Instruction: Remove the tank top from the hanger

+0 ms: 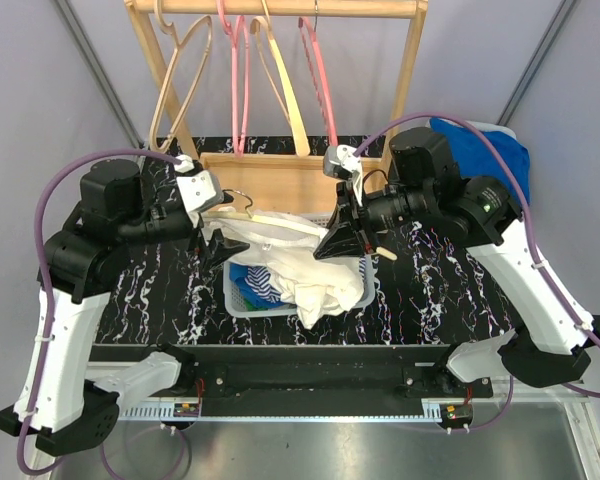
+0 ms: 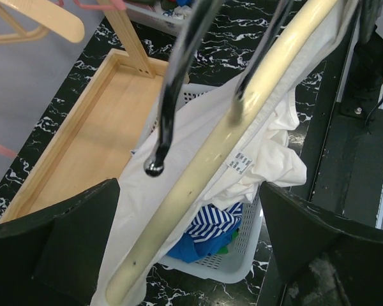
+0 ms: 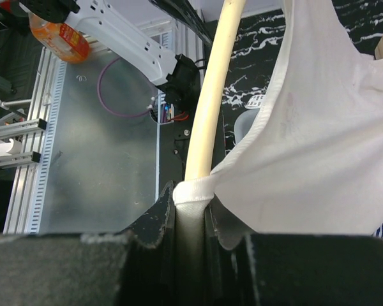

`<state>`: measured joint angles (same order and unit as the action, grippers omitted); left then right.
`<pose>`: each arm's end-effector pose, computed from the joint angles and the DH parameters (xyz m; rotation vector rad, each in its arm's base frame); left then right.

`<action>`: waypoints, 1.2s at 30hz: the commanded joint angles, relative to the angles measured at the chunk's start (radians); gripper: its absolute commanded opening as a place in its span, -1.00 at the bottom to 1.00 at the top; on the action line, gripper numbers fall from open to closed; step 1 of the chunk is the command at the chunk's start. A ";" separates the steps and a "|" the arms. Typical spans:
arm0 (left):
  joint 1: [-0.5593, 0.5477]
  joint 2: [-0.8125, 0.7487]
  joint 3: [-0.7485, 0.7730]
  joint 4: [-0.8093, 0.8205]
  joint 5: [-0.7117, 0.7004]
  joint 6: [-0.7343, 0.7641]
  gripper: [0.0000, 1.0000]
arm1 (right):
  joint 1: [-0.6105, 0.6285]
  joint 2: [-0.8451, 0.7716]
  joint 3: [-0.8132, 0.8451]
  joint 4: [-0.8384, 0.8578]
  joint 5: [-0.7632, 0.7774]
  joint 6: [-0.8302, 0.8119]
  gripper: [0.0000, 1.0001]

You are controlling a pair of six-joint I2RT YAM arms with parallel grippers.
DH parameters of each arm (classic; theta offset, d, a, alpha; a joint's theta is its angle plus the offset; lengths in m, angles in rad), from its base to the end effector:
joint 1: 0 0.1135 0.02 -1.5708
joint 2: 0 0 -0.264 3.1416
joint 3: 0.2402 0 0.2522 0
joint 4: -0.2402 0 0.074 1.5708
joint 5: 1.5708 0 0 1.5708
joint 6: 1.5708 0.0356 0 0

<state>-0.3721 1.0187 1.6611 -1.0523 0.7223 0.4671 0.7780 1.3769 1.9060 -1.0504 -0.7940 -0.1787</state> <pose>0.1164 -0.0707 0.4929 1.1851 1.5193 -0.6474 0.1504 0.1838 0.4987 -1.4020 1.6101 1.1856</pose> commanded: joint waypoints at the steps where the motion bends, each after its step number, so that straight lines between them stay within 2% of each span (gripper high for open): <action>1: -0.004 -0.005 -0.012 0.040 0.006 0.028 0.98 | 0.006 -0.001 0.068 0.101 -0.097 0.010 -1.00; 4: -0.004 0.001 -0.009 0.048 0.011 0.018 0.98 | 0.007 -0.002 0.067 0.115 -0.074 0.016 -1.00; 9: -0.004 -0.003 -0.012 0.041 0.031 0.019 0.56 | 0.007 -0.022 0.012 0.148 0.009 0.025 -1.00; 15: -0.004 -0.006 -0.012 0.038 0.028 0.019 0.31 | 0.007 -0.022 -0.074 0.194 0.119 0.039 -1.00; 22: -0.004 -0.012 -0.029 0.044 0.003 0.022 -0.89 | 0.007 -0.048 -0.119 0.271 0.174 0.058 -1.00; 23: -0.004 -0.015 -0.034 0.044 -0.006 0.019 -1.00 | 0.007 -0.053 -0.124 0.282 0.185 0.062 -1.00; 28: -0.004 -0.026 -0.050 0.057 -0.052 0.013 -1.00 | 0.009 -0.104 -0.163 0.366 0.294 0.079 -1.00; 33: -0.004 -0.023 -0.054 0.135 -0.178 -0.042 -0.98 | 0.007 -0.156 -0.252 0.493 0.476 0.100 -0.99; 34: -0.004 -0.022 -0.054 0.155 -0.208 -0.053 -0.98 | 0.007 -0.163 -0.269 0.519 0.513 0.107 -0.95; 36: -0.007 -0.016 -0.058 0.219 -0.306 -0.076 -1.00 | 0.007 -0.186 -0.318 0.593 0.611 0.108 -0.74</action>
<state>-0.3889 1.0031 1.6058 -1.0061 0.6491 0.5217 0.7959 1.2633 1.6363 -0.7174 -0.4641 -0.1219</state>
